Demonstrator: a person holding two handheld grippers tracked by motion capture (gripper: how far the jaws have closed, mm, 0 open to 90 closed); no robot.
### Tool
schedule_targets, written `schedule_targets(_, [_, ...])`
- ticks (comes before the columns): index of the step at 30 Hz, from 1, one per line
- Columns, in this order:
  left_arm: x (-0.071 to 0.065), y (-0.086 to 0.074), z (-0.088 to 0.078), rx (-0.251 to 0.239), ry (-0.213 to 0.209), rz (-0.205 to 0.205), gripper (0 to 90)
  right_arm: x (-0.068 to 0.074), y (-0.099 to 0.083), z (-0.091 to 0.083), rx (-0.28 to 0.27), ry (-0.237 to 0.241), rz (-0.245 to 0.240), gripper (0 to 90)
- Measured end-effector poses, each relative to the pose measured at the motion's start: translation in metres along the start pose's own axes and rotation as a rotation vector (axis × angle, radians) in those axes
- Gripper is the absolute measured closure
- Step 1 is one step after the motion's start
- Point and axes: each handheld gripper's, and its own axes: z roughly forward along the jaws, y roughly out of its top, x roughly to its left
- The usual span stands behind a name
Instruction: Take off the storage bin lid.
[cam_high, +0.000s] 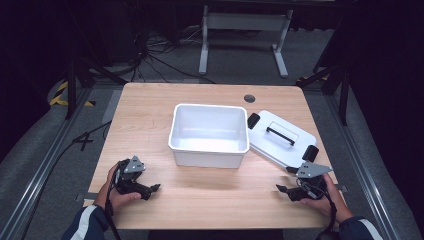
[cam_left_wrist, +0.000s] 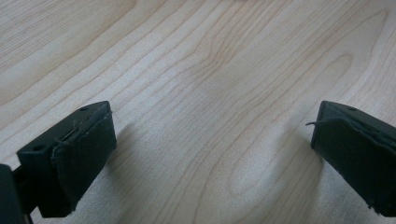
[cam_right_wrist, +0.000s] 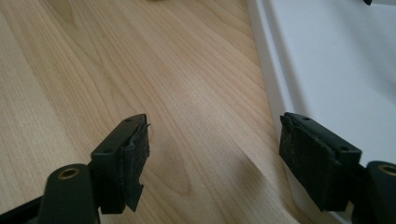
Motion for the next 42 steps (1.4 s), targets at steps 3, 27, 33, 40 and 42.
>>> schedule_targets(3, [-0.0002,-0.0001,0.0001,-0.001,-0.001,-0.004,0.4,0.0000,-0.0049,0.0042,0.007,0.017,0.024,23.9])
schedule_targets(27, [-0.0001,0.0000,0.0003,0.001,-0.006,-0.003,0.3,-0.0035,-0.0103,0.0079,-0.008,0.062,0.083,20.9])
schedule_targets(33, [-0.0005,0.0004,0.0006,0.000,-0.005,-0.009,0.4,-0.0035,-0.0104,0.0079,-0.009,0.062,0.083,20.9])
schedule_targets(40, [0.0011,0.0014,0.0008,0.004,0.008,-0.012,0.3,-0.0035,-0.0103,0.0079,-0.008,0.062,0.083,20.9])
schedule_targets(42, [0.0011,0.0014,0.0005,0.009,0.007,-0.016,0.3,-0.0035,-0.0103,0.0079,-0.008,0.062,0.083,20.9])
